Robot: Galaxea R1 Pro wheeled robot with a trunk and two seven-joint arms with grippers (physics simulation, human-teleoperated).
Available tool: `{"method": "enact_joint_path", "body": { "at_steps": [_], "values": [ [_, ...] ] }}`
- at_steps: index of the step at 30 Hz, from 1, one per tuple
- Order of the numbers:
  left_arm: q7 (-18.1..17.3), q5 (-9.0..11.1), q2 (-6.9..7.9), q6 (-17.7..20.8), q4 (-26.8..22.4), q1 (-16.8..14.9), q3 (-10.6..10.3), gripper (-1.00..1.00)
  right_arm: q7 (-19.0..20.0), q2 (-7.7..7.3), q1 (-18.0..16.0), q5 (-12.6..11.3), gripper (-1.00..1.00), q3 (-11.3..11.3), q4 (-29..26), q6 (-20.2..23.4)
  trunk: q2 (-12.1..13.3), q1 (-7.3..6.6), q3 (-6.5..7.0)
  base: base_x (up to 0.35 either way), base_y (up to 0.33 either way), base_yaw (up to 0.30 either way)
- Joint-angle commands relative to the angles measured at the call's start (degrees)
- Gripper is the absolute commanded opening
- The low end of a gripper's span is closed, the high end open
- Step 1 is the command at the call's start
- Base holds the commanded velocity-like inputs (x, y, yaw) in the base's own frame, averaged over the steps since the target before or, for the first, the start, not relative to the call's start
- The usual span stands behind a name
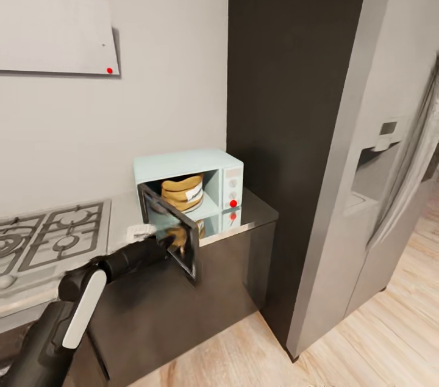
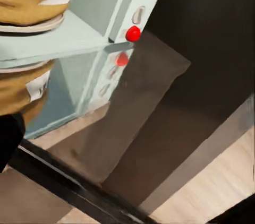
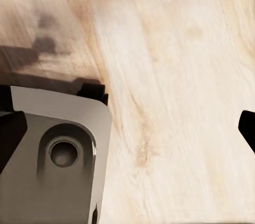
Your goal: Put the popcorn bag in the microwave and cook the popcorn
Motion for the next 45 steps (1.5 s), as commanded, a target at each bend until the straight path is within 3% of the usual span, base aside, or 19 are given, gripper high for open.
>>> {"method": "enact_joint_path", "body": {
  "at_steps": [1,6,8,14,15,17,20,22,23,25,28,37,45],
  "values": [
    [0.29,0.16,0.05,-0.67,-0.02,-0.04,-1.24,1.00,0.13,-0.03,-0.09,0.46,1.00,-0.48,0.13,-0.04,-0.05,0.00,-0.04,0.000,0.000,-0.209],
    [0.53,0.04,0.02,-4.00,0.00,-0.04,-4.00,1.00,0.14,-0.03,-0.09,0.46,1.00,-0.48,0.13,-0.05,-0.05,0.00,0.11,0.000,0.000,-0.203],
    [1.07,-0.06,0.04,-4.36,0.00,-0.04,-7.13,1.00,0.13,-0.03,-0.09,0.46,1.00,-0.48,0.13,-0.04,-0.05,0.00,0.17,0.000,0.000,-0.201],
    [1.17,-0.20,0.07,-5.60,-0.05,-0.04,-8.39,1.00,0.14,-0.03,-0.09,0.46,1.00,-0.48,0.13,-0.04,-0.05,0.00,0.34,0.000,0.000,-0.202],
    [1.24,-2.35,0.07,-6.57,-0.01,-0.04,-11.25,1.00,0.14,-0.03,-0.09,0.46,1.00,-0.48,0.13,-0.04,-0.05,0.00,0.35,0.000,0.000,-0.108],
    [1.24,-4.14,0.04,-6.75,0.00,-0.04,-12.23,1.00,0.14,-0.07,-0.09,0.46,1.00,-0.48,0.13,-0.07,-0.05,0.00,0.37,0.000,0.000,-0.042],
    [1.73,-4.96,-0.01,-6.81,0.00,-0.04,-12.57,1.00,0.14,-0.11,-0.09,0.46,1.00,-0.48,0.13,-0.24,-0.05,0.00,0.37,0.000,0.000,-0.010],
    [4.27,-5.05,-0.03,-6.82,-0.04,-0.04,-12.70,1.00,0.14,-0.11,-0.09,0.48,1.00,-0.47,0.13,-0.28,-0.05,0.00,0.37,0.000,0.000,-0.002],
    [7.41,-5.05,-0.17,-6.81,-0.07,-0.04,-13.75,1.00,0.14,-0.12,-0.09,0.52,1.00,-0.47,0.13,-0.30,-0.05,0.00,0.37,0.000,0.000,0.000],
    [11.73,-5.11,-0.38,-6.82,-0.08,-0.04,-18.31,1.00,0.14,-0.12,-0.09,0.54,1.00,-0.48,0.13,-0.24,-0.05,0.00,0.37,0.000,0.000,0.000],
    [15.81,-5.13,-0.45,-6.83,-0.09,-0.04,-21.54,1.00,0.14,-0.12,-0.09,0.55,1.00,-0.43,0.13,-0.22,-0.05,0.00,0.37,0.000,0.000,0.000],
    [16.79,-5.13,-0.49,-8.12,-0.18,-0.04,-22.03,1.00,0.14,-0.20,-0.09,0.55,1.00,-0.46,0.13,-0.30,-0.05,0.00,0.37,0.007,0.000,0.000],
    [16.81,-5.09,-0.55,-8.85,-0.09,-0.04,-22.16,1.00,0.14,-0.15,-0.09,0.55,1.00,-0.40,0.13,-0.30,-0.05,0.00,0.37,0.280,0.000,0.000]
  ]
}}
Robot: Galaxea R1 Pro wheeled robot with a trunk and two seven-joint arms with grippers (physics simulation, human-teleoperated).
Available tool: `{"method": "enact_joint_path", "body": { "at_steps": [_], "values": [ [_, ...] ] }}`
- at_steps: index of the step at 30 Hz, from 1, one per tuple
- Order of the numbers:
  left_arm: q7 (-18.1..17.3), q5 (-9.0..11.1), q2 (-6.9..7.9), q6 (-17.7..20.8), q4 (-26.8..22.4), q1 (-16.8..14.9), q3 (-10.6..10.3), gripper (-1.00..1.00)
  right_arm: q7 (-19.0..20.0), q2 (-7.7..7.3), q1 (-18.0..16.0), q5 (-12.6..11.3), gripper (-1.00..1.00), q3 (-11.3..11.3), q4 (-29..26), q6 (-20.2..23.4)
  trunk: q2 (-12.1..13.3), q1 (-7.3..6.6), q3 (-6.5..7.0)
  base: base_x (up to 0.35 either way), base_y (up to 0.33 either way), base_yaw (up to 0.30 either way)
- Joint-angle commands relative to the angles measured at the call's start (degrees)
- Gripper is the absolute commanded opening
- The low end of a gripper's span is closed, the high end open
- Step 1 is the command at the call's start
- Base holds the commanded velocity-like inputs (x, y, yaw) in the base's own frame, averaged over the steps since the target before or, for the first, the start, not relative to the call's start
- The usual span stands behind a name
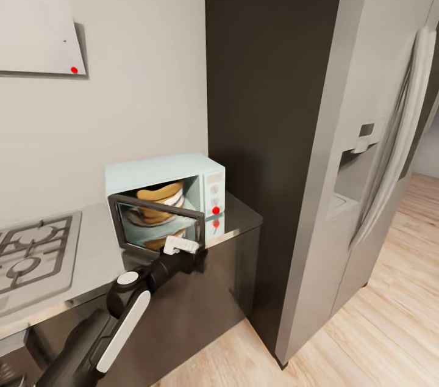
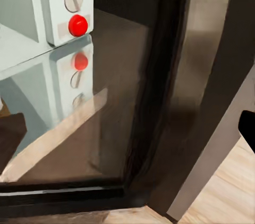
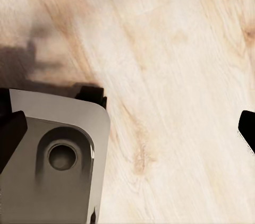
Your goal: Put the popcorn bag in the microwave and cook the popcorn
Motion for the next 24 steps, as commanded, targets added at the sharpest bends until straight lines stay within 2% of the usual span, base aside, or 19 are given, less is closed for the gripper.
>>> {"method": "enact_joint_path", "body": {
  "at_steps": [1,24],
  "values": [
    [0.01,0.04,0.03,0.24,-0.05,-0.05,-0.02,1.00,0.12,-0.02,-0.08,0.46,1.00,-0.50,0.12,-0.07,-0.04,0.04,-0.07,0.320,0.000,0.000],
    [0.03,0.10,0.03,0.17,-0.05,-0.05,-0.02,1.00,0.12,0.00,-0.08,0.54,1.00,-0.48,0.12,-0.15,-0.04,0.04,-0.07,0.302,0.000,0.000]
  ]
}}
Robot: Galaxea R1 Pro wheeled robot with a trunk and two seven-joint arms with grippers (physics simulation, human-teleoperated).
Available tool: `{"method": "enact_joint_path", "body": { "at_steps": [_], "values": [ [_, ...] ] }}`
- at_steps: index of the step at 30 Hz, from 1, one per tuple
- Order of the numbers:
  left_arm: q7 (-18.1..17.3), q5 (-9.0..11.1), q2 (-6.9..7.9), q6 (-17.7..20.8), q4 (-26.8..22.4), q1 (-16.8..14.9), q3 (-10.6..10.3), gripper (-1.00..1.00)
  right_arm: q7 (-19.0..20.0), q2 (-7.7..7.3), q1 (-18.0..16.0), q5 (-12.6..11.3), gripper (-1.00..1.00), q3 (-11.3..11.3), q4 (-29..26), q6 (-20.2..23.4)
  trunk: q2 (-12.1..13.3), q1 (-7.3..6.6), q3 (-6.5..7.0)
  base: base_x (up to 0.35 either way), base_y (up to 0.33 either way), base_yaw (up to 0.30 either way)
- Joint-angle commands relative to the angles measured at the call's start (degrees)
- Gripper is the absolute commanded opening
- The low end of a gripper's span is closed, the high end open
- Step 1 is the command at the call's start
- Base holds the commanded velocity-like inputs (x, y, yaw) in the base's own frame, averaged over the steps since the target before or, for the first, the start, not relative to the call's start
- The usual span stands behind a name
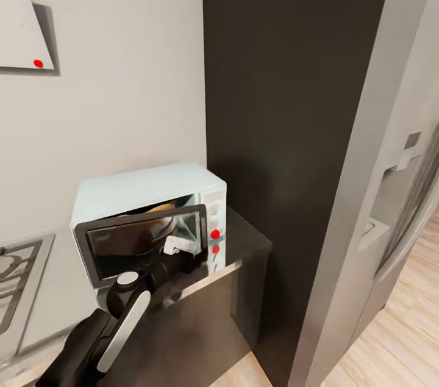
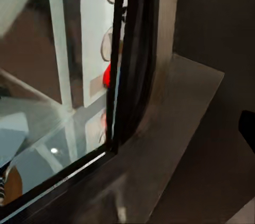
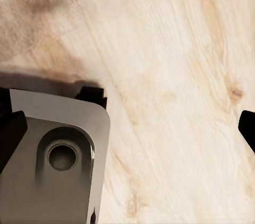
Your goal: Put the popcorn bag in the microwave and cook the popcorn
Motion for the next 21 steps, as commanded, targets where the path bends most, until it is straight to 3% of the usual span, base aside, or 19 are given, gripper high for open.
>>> {"method": "enact_joint_path", "body": {
  "at_steps": [1,15,21],
  "values": [
    [-0.01,0.14,0.03,0.25,-0.05,-0.05,-0.02,1.00,0.12,-0.03,-0.08,0.46,1.00,-0.49,0.13,-0.07,-0.04,0.02,-0.07,0.199,0.000,0.000],
    [-0.01,0.12,0.03,0.25,-0.05,-0.05,-0.02,1.00,0.12,-0.03,-0.08,0.46,1.00,-0.49,0.13,-0.07,-0.04,0.02,-0.07,0.189,0.000,0.000],
    [-0.01,0.06,0.04,0.25,-0.05,-0.05,0.04,1.00,0.12,-0.03,-0.08,0.46,1.00,-0.49,0.13,-0.07,-0.04,0.02,-0.07,0.062,0.000,0.000]
  ]
}}
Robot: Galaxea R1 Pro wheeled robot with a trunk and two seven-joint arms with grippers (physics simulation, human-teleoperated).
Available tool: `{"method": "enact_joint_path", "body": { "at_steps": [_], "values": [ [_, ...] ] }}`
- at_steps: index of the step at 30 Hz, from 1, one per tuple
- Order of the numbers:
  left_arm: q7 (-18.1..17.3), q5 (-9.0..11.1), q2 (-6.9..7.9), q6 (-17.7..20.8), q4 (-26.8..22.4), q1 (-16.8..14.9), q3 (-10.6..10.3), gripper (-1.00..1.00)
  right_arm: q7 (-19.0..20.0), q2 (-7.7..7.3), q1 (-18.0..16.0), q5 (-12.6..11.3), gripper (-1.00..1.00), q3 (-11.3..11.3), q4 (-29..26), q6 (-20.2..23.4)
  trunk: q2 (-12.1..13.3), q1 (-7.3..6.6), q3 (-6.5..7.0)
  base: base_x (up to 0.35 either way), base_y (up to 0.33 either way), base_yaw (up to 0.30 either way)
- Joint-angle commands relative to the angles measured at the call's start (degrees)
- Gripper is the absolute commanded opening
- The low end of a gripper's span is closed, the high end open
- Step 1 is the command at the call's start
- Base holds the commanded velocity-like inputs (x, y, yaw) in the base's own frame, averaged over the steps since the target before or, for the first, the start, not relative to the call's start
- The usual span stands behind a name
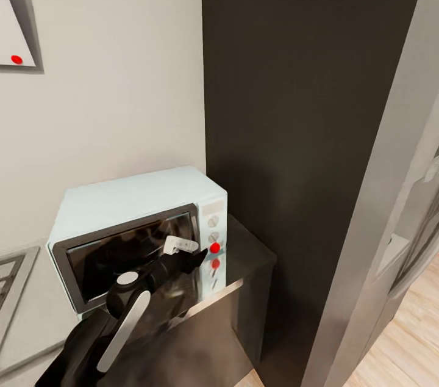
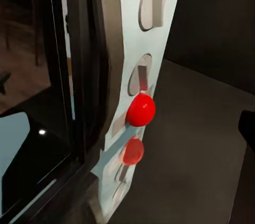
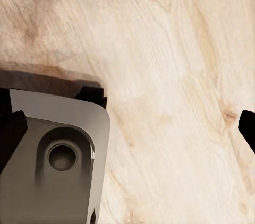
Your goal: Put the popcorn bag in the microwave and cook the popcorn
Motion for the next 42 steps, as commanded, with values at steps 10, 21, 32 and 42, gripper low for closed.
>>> {"method": "enact_joint_path", "body": {
  "at_steps": [10,21,32,42],
  "values": [
    [-0.19,0.25,0.02,0.34,-0.14,-0.05,-0.17,1.00,0.12,-0.03,-0.08,0.46,1.00,-0.48,0.13,-0.07,-0.05,0.00,-0.07,-0.233,0.000,0.000],
    [-0.10,0.25,0.02,0.34,-0.14,-0.05,-0.17,1.00,0.12,-0.03,-0.08,0.46,1.00,-0.48,0.13,-0.07,-0.05,0.00,-0.07,-0.345,0.000,0.000],
    [-0.10,0.25,-0.33,0.34,-0.07,-0.05,-0.17,1.00,0.12,0.04,-0.08,0.46,1.00,-0.48,0.13,0.01,-0.05,0.00,-0.07,-0.345,0.000,0.000],
    [-0.10,0.25,-0.33,0.36,0.09,-0.05,-0.17,1.00,0.12,0.06,-0.08,0.46,1.00,-0.48,0.13,-0.06,-0.05,0.00,-0.07,-0.327,-0.094,0.000]
  ]
}}
